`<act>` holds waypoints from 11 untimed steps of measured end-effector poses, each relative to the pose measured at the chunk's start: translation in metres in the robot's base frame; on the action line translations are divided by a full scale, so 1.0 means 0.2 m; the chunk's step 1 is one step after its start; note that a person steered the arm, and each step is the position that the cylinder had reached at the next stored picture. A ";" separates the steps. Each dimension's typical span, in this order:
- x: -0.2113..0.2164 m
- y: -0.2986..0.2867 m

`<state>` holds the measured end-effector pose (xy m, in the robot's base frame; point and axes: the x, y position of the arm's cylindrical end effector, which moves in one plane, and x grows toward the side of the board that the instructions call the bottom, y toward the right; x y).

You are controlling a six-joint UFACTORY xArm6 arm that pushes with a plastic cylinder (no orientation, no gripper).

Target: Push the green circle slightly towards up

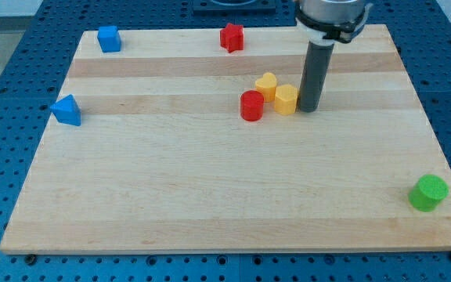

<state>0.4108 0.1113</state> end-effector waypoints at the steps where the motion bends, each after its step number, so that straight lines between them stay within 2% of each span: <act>1: 0.40 -0.01; 2: 0.81 -0.02; 3: 0.92 0.27; 4: 0.92 0.54; 5: 0.96 0.62; 7: 0.77 0.65; 9: 0.92 0.87; 11: 0.58 0.69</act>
